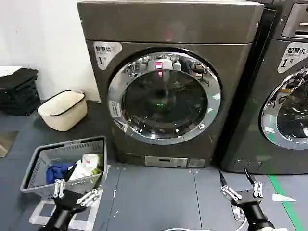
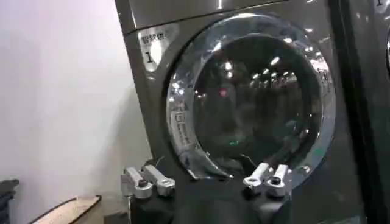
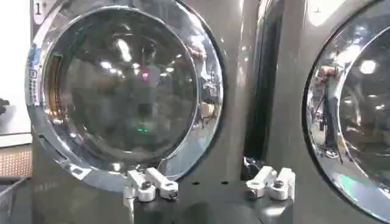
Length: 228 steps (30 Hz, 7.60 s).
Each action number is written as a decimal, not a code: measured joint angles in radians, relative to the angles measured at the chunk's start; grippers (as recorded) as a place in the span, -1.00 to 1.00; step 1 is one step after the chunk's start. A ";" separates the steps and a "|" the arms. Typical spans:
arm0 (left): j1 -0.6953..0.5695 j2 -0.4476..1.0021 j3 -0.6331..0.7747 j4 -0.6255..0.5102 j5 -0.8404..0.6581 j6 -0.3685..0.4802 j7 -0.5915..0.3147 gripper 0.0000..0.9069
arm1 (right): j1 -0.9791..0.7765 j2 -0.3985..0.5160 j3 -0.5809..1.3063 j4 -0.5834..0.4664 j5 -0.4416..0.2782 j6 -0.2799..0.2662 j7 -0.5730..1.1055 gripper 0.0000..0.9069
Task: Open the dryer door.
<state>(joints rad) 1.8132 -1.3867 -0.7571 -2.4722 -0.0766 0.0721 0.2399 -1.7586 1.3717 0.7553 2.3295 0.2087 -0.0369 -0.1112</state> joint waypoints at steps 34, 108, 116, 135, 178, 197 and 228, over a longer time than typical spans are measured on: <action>0.012 -0.008 0.003 -0.013 0.018 0.000 0.003 1.00 | 0.461 -0.371 -0.199 -0.205 0.305 -0.071 -0.122 1.00; 0.021 -0.039 0.012 -0.009 0.037 -0.007 0.011 1.00 | 1.389 -0.188 -0.977 -0.764 0.360 -0.113 -0.069 1.00; 0.022 -0.036 0.007 -0.010 0.036 -0.008 0.011 1.00 | 1.430 -0.134 -1.000 -0.836 0.356 -0.110 -0.078 1.00; 0.023 -0.039 0.003 -0.012 0.033 -0.011 0.011 1.00 | 1.491 -0.025 -1.012 -0.993 0.322 -0.088 -0.100 1.00; -0.037 0.053 -0.078 0.030 -0.108 0.056 0.043 1.00 | 1.546 -0.113 -1.112 -1.002 0.443 -0.009 -0.414 1.00; -0.193 0.173 -0.179 0.145 -0.186 0.060 0.066 1.00 | 1.503 -0.316 -1.121 -0.781 0.591 0.038 -0.665 1.00; -0.501 0.322 -0.049 0.348 -0.314 0.066 0.114 1.00 | 1.452 -0.597 -1.086 -0.634 0.811 0.225 -1.162 1.00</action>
<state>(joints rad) 1.3122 -1.0650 -0.8065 -2.1244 -0.3902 0.1378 0.3539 -0.3063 0.7751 -0.3308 1.6957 1.0200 0.1877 -1.2731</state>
